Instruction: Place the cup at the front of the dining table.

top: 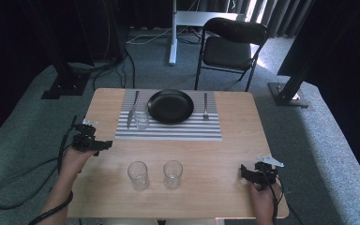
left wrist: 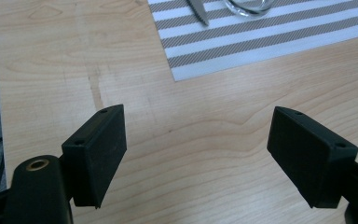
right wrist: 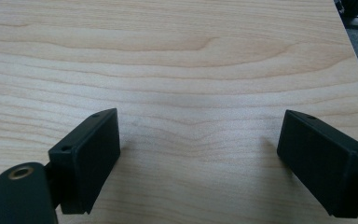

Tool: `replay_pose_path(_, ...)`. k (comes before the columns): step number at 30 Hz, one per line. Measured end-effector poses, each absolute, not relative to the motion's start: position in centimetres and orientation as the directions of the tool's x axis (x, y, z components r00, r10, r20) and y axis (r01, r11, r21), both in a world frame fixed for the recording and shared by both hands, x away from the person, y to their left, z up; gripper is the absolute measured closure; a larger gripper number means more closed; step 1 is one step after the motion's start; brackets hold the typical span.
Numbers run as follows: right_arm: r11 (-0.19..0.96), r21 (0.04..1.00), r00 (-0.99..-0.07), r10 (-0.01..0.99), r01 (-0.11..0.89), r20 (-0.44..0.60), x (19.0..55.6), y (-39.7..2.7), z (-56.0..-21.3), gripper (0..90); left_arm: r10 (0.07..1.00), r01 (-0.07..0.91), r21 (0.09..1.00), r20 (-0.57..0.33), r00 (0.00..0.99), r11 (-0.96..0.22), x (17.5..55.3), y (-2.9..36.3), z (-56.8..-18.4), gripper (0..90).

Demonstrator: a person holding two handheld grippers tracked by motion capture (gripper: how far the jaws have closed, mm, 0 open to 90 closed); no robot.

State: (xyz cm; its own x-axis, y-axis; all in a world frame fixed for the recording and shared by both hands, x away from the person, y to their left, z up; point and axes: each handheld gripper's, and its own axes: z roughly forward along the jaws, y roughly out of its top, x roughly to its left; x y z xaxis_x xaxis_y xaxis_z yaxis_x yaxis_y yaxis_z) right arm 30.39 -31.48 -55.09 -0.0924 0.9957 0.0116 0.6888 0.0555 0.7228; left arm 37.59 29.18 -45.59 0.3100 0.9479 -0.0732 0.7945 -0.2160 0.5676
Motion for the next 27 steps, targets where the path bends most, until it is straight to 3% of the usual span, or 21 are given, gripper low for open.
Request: replay_pose_path(27,0.056,0.723,-0.093,0.996,0.689,0.011,30.4,-31.5,-55.1,12.5,0.956,0.798,0.577,-0.097,0.277,-0.173,32.6,32.4,-49.6,20.3)
